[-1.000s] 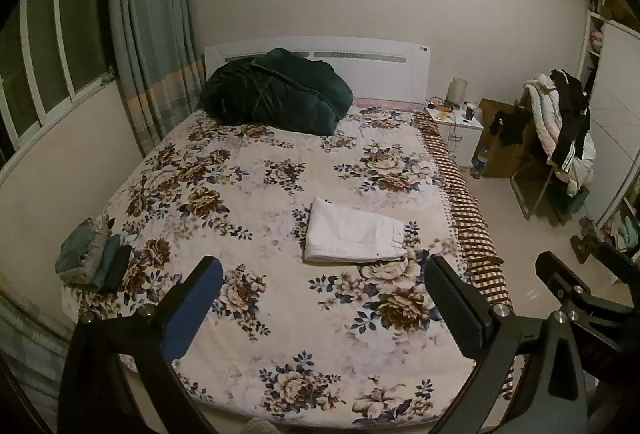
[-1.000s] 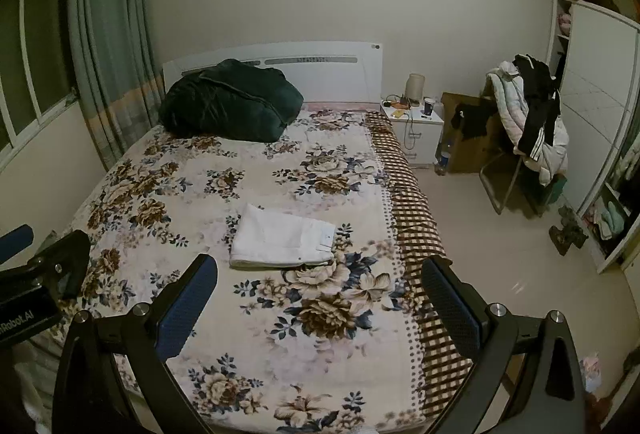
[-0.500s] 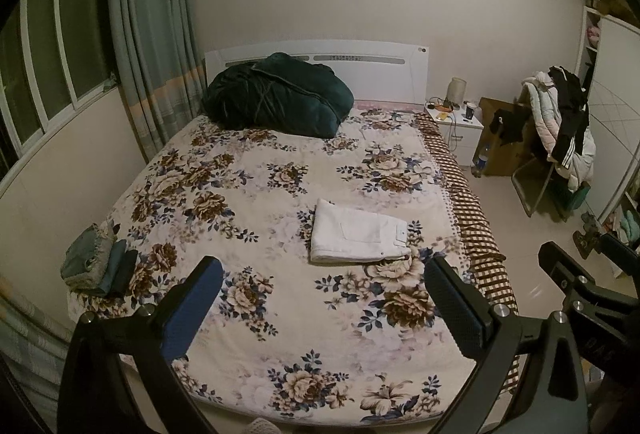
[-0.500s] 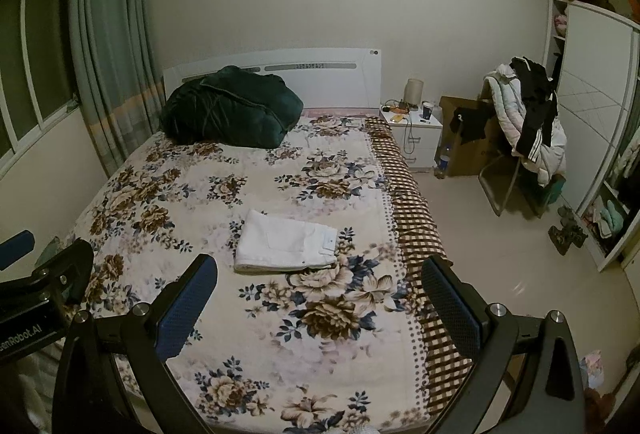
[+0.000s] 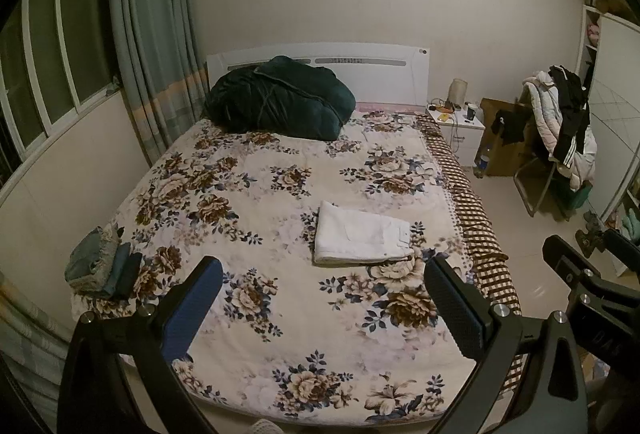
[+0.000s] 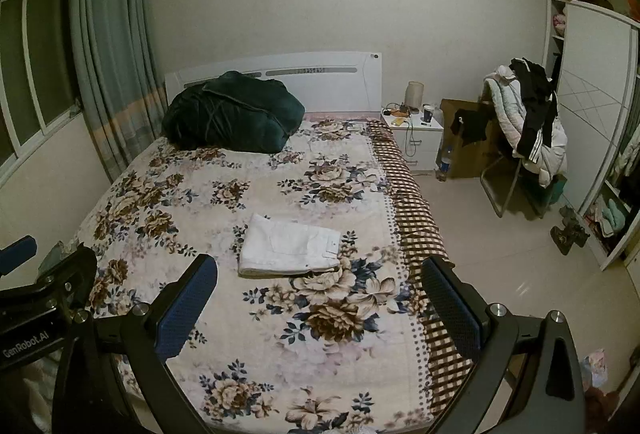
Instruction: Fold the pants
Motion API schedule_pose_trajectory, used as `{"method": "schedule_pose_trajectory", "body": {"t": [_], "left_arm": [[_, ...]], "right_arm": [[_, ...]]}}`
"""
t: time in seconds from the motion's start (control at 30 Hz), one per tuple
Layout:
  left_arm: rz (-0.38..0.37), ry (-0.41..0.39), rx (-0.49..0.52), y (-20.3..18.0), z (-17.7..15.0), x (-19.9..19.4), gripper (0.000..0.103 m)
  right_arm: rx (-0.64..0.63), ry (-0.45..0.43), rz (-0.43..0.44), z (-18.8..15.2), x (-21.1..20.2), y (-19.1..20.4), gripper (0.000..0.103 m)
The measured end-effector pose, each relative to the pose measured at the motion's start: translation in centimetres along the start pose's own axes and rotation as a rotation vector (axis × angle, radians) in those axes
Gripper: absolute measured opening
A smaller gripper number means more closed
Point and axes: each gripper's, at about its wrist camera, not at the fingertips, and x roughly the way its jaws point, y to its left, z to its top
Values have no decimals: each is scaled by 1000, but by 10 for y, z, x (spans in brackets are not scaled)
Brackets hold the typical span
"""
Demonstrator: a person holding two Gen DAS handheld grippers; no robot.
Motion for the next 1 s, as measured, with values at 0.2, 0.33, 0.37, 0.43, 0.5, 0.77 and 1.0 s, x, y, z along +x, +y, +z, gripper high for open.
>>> {"method": "schedule_pose_trajectory", "body": {"t": [0.2, 0.33, 0.37, 0.43, 0.5, 0.77, 1.0], "left_arm": [[2, -1, 2, -1, 0, -1, 103], [1, -4, 4, -1, 3, -1, 103], [1, -4, 3, -1, 4, -2, 103], [1, -5, 3, -1, 6, -2, 103], [0, -4, 2, -1, 4, -1, 103], [2, -9, 1, 0, 6, -2, 103], [7, -16, -6, -3, 8, -3, 103]], "right_arm": [[-2, -1, -1, 1, -2, 0, 103], [-4, -3, -3, 2, -2, -1, 103], [-2, -4, -4, 3, -3, -2, 103], [-5, -2, -3, 3, -3, -1, 103], [-4, -2, -4, 2, -3, -1, 103], [0, -2, -6, 0, -5, 0, 103], [-2, -6, -10, 0, -6, 1, 103]]}}
